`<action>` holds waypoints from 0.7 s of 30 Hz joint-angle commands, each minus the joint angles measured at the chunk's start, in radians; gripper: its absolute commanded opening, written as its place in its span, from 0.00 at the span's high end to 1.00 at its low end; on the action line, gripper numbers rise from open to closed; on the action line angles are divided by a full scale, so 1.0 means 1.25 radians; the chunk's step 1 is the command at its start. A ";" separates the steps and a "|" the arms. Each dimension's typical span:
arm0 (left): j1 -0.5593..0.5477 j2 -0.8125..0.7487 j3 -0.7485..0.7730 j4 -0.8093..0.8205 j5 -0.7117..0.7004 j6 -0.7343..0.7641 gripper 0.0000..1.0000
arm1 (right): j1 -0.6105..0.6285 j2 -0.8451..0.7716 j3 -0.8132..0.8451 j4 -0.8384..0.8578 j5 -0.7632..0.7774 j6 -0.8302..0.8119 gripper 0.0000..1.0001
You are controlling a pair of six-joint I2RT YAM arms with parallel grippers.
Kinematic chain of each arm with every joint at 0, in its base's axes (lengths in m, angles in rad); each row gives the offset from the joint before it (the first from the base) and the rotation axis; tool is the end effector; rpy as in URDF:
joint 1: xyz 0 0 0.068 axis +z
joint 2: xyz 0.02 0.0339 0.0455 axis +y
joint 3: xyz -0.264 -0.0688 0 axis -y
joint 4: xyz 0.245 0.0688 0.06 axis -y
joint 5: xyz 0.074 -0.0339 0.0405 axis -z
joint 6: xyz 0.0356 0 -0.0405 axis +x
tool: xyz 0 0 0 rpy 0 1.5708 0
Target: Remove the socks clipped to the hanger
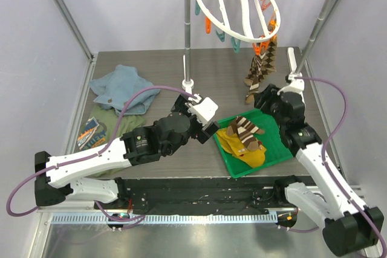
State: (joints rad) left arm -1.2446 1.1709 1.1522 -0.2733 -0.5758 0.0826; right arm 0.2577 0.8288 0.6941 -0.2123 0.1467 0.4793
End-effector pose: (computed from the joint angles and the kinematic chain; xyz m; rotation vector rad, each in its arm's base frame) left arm 0.1026 -0.2427 0.3822 0.7882 1.6449 -0.2861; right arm 0.1900 0.0447 0.2975 0.3119 1.9046 0.3551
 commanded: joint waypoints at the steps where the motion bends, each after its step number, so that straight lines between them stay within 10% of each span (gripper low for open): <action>1: -0.008 -0.019 -0.001 0.046 -0.009 0.004 0.00 | -0.001 0.139 0.102 0.165 0.106 -0.110 0.42; 18: -0.030 -0.011 0.006 0.033 0.019 -0.003 0.00 | -0.077 0.496 0.181 0.482 0.042 -0.113 0.44; 21: -0.030 -0.019 -0.003 0.038 0.035 -0.005 0.00 | -0.080 0.536 0.208 0.464 -0.014 -0.109 0.65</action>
State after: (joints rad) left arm -1.2755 1.1709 1.1465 -0.2733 -0.5575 0.0795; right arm 0.1558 1.4433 0.9081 0.2955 0.2169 0.3309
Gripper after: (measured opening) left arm 0.996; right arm 0.466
